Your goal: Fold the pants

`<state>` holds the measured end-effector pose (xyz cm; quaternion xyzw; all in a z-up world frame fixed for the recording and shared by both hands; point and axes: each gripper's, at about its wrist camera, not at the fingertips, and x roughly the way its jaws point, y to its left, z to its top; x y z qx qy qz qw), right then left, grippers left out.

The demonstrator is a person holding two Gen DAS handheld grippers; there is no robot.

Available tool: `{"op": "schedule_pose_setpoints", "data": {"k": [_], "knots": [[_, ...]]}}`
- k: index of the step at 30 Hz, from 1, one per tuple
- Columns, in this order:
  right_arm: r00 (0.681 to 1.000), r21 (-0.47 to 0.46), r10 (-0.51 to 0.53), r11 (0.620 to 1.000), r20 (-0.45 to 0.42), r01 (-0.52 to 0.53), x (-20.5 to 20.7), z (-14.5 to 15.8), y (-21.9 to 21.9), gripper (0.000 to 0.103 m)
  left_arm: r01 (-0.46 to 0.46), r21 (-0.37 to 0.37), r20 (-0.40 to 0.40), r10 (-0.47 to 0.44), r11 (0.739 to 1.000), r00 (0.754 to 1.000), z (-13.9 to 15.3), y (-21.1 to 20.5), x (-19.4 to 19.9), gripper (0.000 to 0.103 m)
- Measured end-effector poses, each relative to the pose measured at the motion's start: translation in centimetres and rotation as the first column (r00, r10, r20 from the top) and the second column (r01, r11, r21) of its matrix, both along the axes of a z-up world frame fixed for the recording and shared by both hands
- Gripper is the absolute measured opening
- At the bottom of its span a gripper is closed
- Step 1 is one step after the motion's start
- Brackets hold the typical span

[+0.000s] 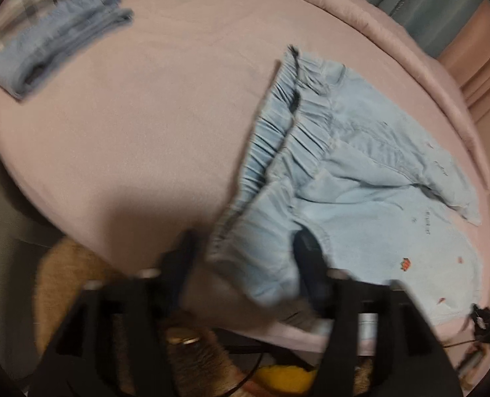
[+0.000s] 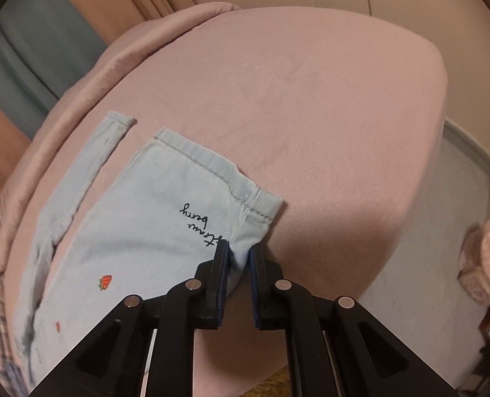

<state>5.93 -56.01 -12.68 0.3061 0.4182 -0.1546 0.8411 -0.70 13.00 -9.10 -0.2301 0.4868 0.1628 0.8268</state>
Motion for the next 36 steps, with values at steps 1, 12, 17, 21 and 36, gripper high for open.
{"op": "schedule_pose_setpoints", "data": {"k": [1, 12, 17, 21, 36], "knots": [[0.999, -0.042, -0.012, 0.999, -0.030, 0.010, 0.4, 0.5, 0.6, 0.034, -0.005, 0.017, 0.030, 0.004, 1.000, 1.000, 0.8, 0.0, -0.2, 0.076], [0.966, -0.108, 0.216, 0.973, 0.143, -0.201, 8.5, 12.1, 9.1, 0.073, 0.203, -0.090, 0.244, -0.176, 0.975, 0.954, 5.0, -6.0, 6.2, 0.093], [0.938, 0.046, 0.341, 0.938, 0.066, -0.345, 20.7, 11.7, 16.4, 0.073, 0.250, -0.143, 0.195, -0.220, 0.958, 0.956, 2.8, -8.9, 9.2, 0.085], [0.945, 0.101, 0.325, 0.942, -0.035, -0.320, 28.1, 9.3, 20.3, 0.073, 0.237, -0.187, 0.157, -0.210, 0.953, 0.965, 1.2, -9.4, 9.8, 0.084], [0.961, -0.110, 0.207, 0.967, -0.181, -0.229, 34.4, 3.4, 23.4, 0.004, 0.177, -0.200, 0.129, -0.153, 0.964, 0.980, 1.1, -7.8, 9.5, 0.084]]}}
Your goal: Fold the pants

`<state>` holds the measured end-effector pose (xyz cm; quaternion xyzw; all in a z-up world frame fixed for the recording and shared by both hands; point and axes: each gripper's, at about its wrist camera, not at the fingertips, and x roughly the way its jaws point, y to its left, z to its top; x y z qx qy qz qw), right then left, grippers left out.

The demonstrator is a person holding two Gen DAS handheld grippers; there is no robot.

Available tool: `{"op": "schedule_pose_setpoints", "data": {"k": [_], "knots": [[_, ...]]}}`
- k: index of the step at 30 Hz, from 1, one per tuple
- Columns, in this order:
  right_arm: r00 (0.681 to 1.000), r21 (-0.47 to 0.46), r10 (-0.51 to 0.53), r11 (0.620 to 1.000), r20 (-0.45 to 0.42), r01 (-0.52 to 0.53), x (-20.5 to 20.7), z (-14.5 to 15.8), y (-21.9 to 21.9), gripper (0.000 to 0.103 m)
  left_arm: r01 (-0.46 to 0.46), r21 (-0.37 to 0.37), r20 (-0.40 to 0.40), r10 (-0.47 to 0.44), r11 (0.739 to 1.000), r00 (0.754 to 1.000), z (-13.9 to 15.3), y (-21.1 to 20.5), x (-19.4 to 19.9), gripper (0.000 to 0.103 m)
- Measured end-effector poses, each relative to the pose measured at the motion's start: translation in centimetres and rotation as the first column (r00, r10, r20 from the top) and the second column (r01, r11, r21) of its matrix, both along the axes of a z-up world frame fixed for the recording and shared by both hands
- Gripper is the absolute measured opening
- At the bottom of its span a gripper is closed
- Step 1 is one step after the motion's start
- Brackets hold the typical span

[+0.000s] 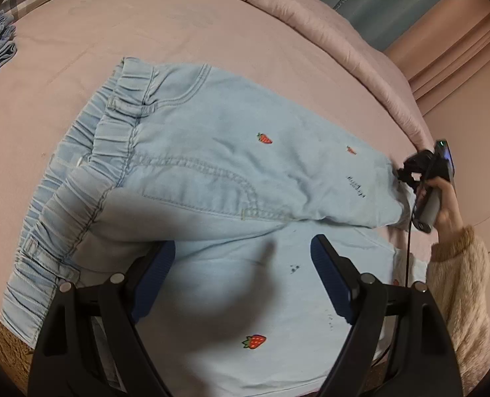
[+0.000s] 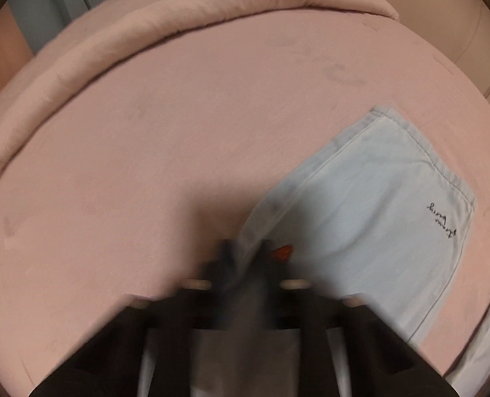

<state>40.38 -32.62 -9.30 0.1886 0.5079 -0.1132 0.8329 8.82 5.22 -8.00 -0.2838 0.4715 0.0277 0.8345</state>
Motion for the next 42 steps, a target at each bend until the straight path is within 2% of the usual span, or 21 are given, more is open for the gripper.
{"op": "schedule_pose_setpoints", "data": {"k": [2, 4, 8, 11, 13, 16, 18, 19, 21, 23, 26, 30, 33, 35, 38, 42], "knots": [[0.999, 0.095, 0.011, 0.995, 0.035, -0.014, -1.5, 0.6, -1.7, 0.004, 0.003, -0.007, 0.006, -0.003, 1.000, 1.000, 0.3, 0.3, 0.0, 0.084], [0.993, 0.127, 0.049, 0.990, 0.110, -0.062, -3.9, 2.1, -3.1, 0.004, -0.002, -0.029, 0.018, 0.002, 1.000, 1.000, 0.9, 0.3, 0.3, 0.082], [0.950, 0.254, 0.066, 0.956, 0.306, -0.148, -12.2, 5.6, -6.4, 0.004, -0.001, -0.103, 0.079, 0.010, 0.995, 0.997, 2.4, -0.7, 1.7, 0.078], [0.927, 0.293, 0.066, 0.938, 0.368, -0.183, -18.2, 4.9, -7.2, 0.004, 0.012, -0.148, 0.101, 0.003, 0.989, 0.995, 2.7, -2.1, 4.1, 0.074], [0.927, 0.308, 0.059, 0.934, 0.370, -0.182, -20.0, 3.7, -8.0, 0.004, 0.019, -0.138, 0.098, -0.006, 0.990, 0.995, 2.4, -3.3, 6.3, 0.069], [0.932, 0.347, 0.044, 0.921, 0.360, -0.178, -20.7, 2.0, -8.4, 0.004, 0.019, -0.109, 0.066, -0.012, 0.994, 0.998, 1.1, -4.9, 10.3, 0.057], [0.935, 0.342, 0.036, 0.925, 0.352, -0.164, -21.2, 1.3, -8.3, 0.004, 0.005, -0.126, 0.022, -0.002, 0.992, 1.000, -0.4, -5.1, 12.3, 0.039], [0.941, 0.357, 0.030, 0.921, 0.337, -0.157, -21.3, 0.8, -8.5, 0.004, -0.011, -0.132, 0.003, 0.011, 0.991, 1.000, -1.3, -5.1, 13.3, 0.034], [0.945, 0.387, 0.022, 0.909, 0.325, -0.154, -21.9, 1.7, -9.1, 0.004, -0.017, -0.110, -0.015, 0.016, 0.994, 1.000, -2.1, -5.2, 14.6, 0.012], [0.946, 0.395, 0.026, 0.905, 0.323, -0.160, -22.1, 2.3, -8.5, 0.004, -0.019, -0.085, 0.006, 0.019, 0.996, 1.000, -2.0, -5.1, 14.5, 0.005], [0.945, 0.384, 0.037, 0.908, 0.325, -0.168, -22.2, 2.8, -8.2, 0.004, -0.003, -0.083, 0.023, 0.005, 0.997, 1.000, -0.9, -5.0, 12.9, 0.003], [0.925, 0.349, 0.040, 0.920, 0.377, -0.181, -23.4, 4.4, -7.8, 0.004, 0.065, -0.097, 0.183, -0.046, 0.993, 0.982, 4.5, -5.0, 6.3, 0.003], [0.900, 0.344, 0.033, 0.917, 0.436, -0.200, -25.8, 6.1, -8.5, 0.004, 0.114, -0.115, 0.233, -0.084, 0.987, 0.969, 6.4, -5.4, 1.5, 0.003], [0.892, 0.354, 0.028, 0.912, 0.452, -0.208, -27.6, 6.4, -9.0, 0.004, 0.145, -0.151, 0.213, -0.111, 0.978, 0.971, 5.7, -5.8, -2.5, 0.003], [0.909, 0.343, 0.017, 0.923, 0.417, -0.175, -30.0, 5.0, -9.2, 0.004, 0.152, -0.178, 0.143, -0.127, 0.972, 0.981, 3.1, -6.2, -5.8, 0.004], [0.938, 0.335, 0.006, 0.933, 0.347, -0.130, -31.2, 2.4, -8.8, 0.004, 0.135, -0.170, 0.065, -0.126, 0.976, 0.990, 0.1, -5.8, -7.4, 0.013]]}}
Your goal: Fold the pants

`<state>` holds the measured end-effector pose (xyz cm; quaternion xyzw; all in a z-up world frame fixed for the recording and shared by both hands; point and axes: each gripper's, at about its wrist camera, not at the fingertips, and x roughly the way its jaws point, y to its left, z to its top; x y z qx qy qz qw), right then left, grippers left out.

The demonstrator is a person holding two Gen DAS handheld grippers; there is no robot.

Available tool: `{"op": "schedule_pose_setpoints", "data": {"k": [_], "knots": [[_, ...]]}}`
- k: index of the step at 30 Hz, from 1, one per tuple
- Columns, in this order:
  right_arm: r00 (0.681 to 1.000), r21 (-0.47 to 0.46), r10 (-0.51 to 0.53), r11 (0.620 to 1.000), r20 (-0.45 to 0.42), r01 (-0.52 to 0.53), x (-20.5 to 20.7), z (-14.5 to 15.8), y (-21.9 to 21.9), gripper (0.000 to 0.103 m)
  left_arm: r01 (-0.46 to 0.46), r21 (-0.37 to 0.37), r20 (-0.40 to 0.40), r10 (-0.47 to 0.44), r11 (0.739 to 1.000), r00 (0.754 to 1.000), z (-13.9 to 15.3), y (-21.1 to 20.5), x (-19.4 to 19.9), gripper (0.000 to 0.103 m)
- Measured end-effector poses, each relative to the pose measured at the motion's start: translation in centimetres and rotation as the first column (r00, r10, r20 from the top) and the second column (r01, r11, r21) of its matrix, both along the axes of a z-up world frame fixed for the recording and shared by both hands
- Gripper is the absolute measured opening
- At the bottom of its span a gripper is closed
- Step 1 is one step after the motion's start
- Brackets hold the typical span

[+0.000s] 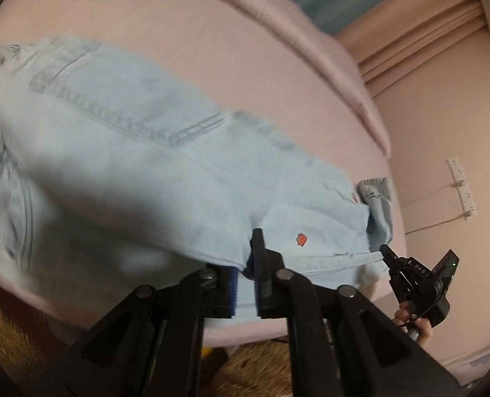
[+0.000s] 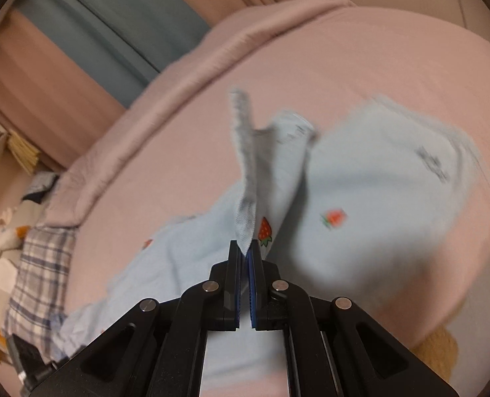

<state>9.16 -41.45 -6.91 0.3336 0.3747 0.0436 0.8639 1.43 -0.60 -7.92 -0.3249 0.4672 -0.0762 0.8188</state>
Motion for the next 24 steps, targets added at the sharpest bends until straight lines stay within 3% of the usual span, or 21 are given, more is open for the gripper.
{"op": "schedule_pose_setpoints", "data": {"k": [3, 9, 11, 13, 14, 16, 20, 24], "knots": [[0.999, 0.013, -0.018, 1.000, -0.041, 0.018, 0.2, -1.5, -0.2, 0.004, -0.087, 0.002, -0.048, 0.087, 0.996, 0.995, -1.3, 1.9, -0.1, 0.023], [0.999, -0.010, -0.025, 1.000, -0.022, 0.024, 0.5, -1.0, -0.2, 0.004, -0.239, 0.019, -0.030, 0.239, 0.971, 0.970, -0.6, 6.2, -1.6, 0.038], [1.000, -0.013, -0.024, 1.000, -0.016, 0.024, 0.6, -0.7, -0.3, 0.004, -0.298, 0.025, -0.003, 0.298, 0.954, 0.954, -0.1, 7.8, -1.9, 0.034], [1.000, -0.016, -0.023, 1.000, -0.001, 0.023, 0.5, -0.2, -0.3, 0.004, -0.317, 0.008, 0.011, 0.317, 0.948, 0.948, 0.2, 8.9, -2.4, 0.016], [1.000, -0.018, -0.025, 1.000, 0.007, 0.025, 0.4, -0.1, -0.2, 0.004, -0.311, -0.011, 0.014, 0.311, 0.950, 0.950, 0.3, 9.3, -2.4, 0.014], [1.000, -0.018, -0.018, 1.000, 0.024, 0.019, 0.0, 0.4, -0.4, 0.004, -0.307, -0.053, 0.007, 0.308, 0.950, 0.952, 0.9, 9.9, -2.9, 0.012], [0.999, -0.054, -0.009, 0.998, 0.037, 0.011, -0.9, 1.2, -0.3, 0.004, -0.235, 0.036, 0.007, 0.234, 0.971, 0.972, 2.7, 7.8, -4.2, 0.012], [0.999, -0.087, -0.025, 0.996, -0.022, 0.023, -1.1, -0.4, -0.4, 0.004, -0.193, 0.088, -0.088, 0.201, 0.977, 0.976, 0.1, 7.1, -3.8, 0.013]]}}
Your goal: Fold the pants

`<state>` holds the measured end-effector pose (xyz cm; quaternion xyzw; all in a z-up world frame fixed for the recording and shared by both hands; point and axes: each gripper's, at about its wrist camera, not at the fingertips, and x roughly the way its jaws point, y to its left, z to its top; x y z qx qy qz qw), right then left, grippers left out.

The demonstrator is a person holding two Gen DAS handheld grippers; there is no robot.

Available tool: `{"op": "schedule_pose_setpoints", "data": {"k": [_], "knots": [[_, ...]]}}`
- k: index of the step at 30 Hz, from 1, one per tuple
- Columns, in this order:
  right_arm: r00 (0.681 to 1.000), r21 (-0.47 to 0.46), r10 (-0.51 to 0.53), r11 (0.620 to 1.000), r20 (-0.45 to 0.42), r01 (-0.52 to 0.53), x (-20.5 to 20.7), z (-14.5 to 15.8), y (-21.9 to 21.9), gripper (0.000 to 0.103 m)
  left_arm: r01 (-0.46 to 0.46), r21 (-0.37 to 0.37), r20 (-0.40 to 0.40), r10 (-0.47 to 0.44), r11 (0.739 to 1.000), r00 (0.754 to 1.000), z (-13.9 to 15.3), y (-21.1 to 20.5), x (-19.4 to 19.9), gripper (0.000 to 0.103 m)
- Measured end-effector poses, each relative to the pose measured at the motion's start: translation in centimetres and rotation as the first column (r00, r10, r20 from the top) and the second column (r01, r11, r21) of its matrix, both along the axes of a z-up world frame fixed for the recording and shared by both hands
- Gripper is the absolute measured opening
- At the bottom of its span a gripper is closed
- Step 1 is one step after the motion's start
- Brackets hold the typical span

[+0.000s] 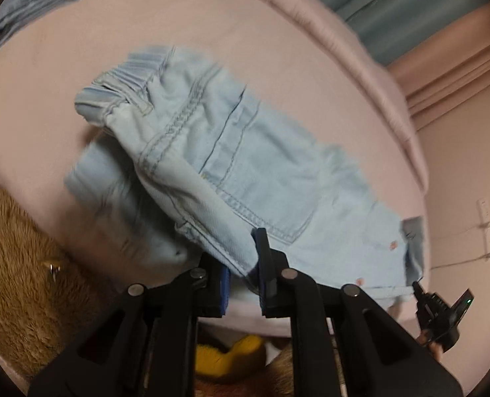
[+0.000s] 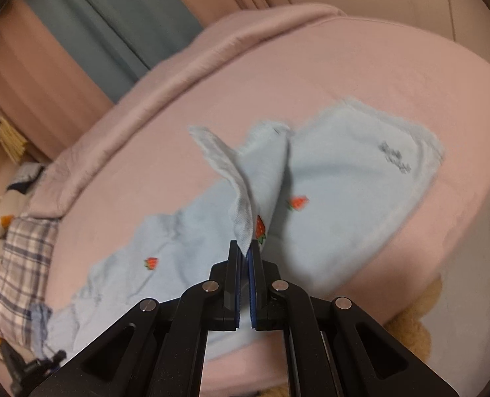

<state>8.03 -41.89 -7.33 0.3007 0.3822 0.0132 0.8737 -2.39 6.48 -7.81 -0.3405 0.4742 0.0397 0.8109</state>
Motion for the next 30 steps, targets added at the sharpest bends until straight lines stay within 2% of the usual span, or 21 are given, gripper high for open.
{"op": "schedule_pose_setpoints", "data": {"k": [3, 7, 8, 9, 10, 11, 12, 16, 20, 22, 23, 24, 25, 27, 30], "knots": [[0.998, 0.015, 0.001, 1.000, -0.071, 0.000, 0.8, -2.0, 0.0, 0.004, -0.010, -0.023, -0.044, 0.009, 1.000, 0.999, -1.9, 0.2, 0.1, 0.014], [0.991, -0.090, 0.041, 0.995, -0.130, -0.053, 2.0, -1.5, 1.0, 0.005, 0.003, 0.026, -0.045, -0.002, 1.000, 0.999, -1.7, -0.5, 0.6, 0.016], [0.990, -0.121, 0.055, 0.990, -0.132, -0.071, 2.2, -0.8, 1.3, 0.012, 0.005, 0.032, -0.044, -0.004, 0.999, 0.999, -1.7, -0.6, 0.6, 0.016], [0.990, -0.154, 0.062, 0.985, -0.128, -0.082, 2.4, -0.1, 1.6, 0.028, 0.004, 0.031, -0.043, -0.003, 1.000, 0.999, -1.8, -0.6, 0.6, 0.016], [0.991, -0.184, 0.065, 0.979, -0.120, -0.087, 2.5, 0.6, 1.8, 0.039, 0.004, 0.029, -0.042, -0.003, 1.000, 0.999, -2.0, -0.4, 0.5, 0.016], [0.993, -0.206, 0.070, 0.974, -0.100, -0.090, 2.8, 1.4, 2.0, 0.057, 0.003, 0.027, -0.042, -0.002, 1.000, 0.999, -2.0, -0.3, 0.6, 0.016], [0.994, -0.220, 0.083, 0.971, -0.076, -0.098, 3.2, 2.1, 2.2, 0.061, 0.002, 0.026, -0.042, -0.001, 1.000, 0.999, -2.0, -0.4, 0.7, 0.016], [0.987, -0.268, 0.141, 0.951, -0.076, -0.157, 6.5, 2.9, 3.5, 0.061, 0.006, 0.038, -0.039, -0.004, 0.999, 0.999, -2.4, -0.5, 0.3, 0.016], [0.973, -0.367, 0.172, 0.904, -0.152, -0.217, 10.6, 1.6, 5.8, 0.060, 0.007, 0.034, -0.041, -0.005, 0.999, 0.999, -2.4, -0.6, 0.7, 0.016], [0.964, -0.411, 0.189, 0.876, -0.189, -0.252, 11.8, 0.6, 6.8, 0.042, 0.006, 0.029, -0.041, -0.005, 1.000, 0.999, -2.5, -0.6, 0.8, 0.016], [0.953, -0.421, 0.208, 0.861, -0.220, -0.285, 12.5, -0.2, 7.3, 0.020, 0.007, 0.030, -0.040, -0.006, 1.000, 0.999, -2.6, -0.6, 0.8, 0.016], [0.948, -0.423, 0.210, 0.857, -0.238, -0.295, 12.9, -0.6, 7.4, 0.012, 0.009, 0.031, -0.039, -0.008, 0.999, 0.999, -2.6, -0.6, 0.8, 0.016], [0.950, -0.421, 0.204, 0.860, -0.235, -0.288, 13.0, -0.8, 7.2, 0.011, 0.011, 0.032, -0.038, -0.010, 0.999, 0.999, -2.6, -0.6, 0.8, 0.016], [0.969, -0.382, 0.173, 0.895, -0.175, -0.229, 12.2, 0.0, 5.8, 0.009, 0.013, 0.028, -0.037, -0.012, 1.000, 0.999, -2.6, -0.5, 0.7, 0.016], [0.999, -0.300, 0.048, 0.953, -0.018, -0.051, 9.0, 2.6, 1.7, 0.009, 0.012, 0.023, -0.038, -0.011, 1.000, 0.999, -2.5, -0.4, 0.7, 0.016]]}}
